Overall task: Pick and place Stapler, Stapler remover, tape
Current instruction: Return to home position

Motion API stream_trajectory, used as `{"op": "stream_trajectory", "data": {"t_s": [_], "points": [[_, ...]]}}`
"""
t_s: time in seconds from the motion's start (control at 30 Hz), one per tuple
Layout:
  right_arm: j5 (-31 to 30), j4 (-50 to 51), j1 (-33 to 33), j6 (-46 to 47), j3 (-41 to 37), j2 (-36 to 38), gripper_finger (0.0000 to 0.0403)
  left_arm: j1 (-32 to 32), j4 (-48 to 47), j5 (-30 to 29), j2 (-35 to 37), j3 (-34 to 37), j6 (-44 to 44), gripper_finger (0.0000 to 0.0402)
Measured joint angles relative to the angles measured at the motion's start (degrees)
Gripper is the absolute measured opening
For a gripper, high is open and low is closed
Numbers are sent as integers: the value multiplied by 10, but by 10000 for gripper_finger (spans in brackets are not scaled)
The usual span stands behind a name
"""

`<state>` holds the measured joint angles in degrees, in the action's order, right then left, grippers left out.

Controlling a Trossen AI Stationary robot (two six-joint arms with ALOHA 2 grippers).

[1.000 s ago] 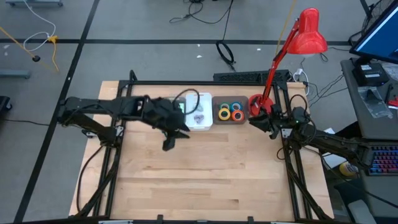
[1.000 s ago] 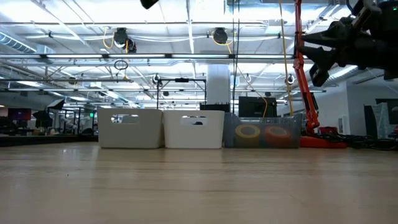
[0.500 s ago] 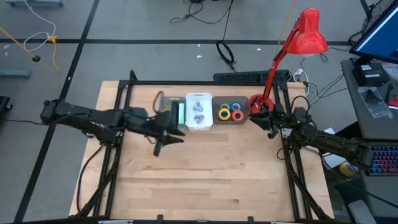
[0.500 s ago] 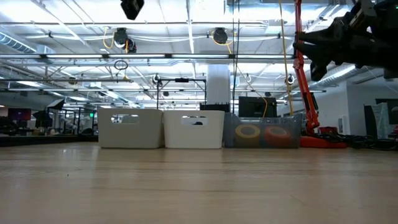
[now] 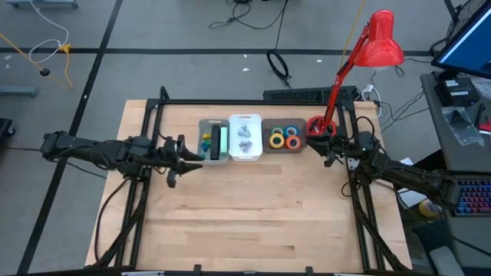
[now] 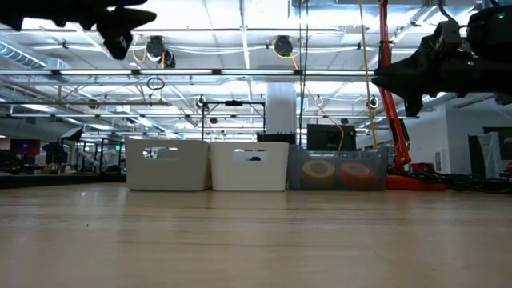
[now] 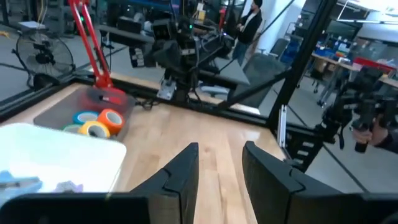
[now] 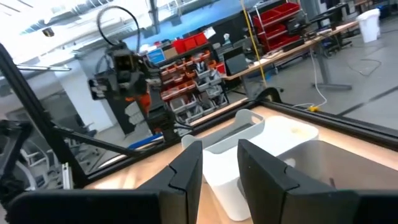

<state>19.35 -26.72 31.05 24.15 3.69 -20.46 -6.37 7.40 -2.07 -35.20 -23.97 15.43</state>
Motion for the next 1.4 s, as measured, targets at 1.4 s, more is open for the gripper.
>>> {"op": "stream_trajectory", "data": {"t_s": [1.4], "points": [[-75, 94, -122, -2, 15, 1, 93, -1, -34, 10, 222, 193, -9, 122]]}}
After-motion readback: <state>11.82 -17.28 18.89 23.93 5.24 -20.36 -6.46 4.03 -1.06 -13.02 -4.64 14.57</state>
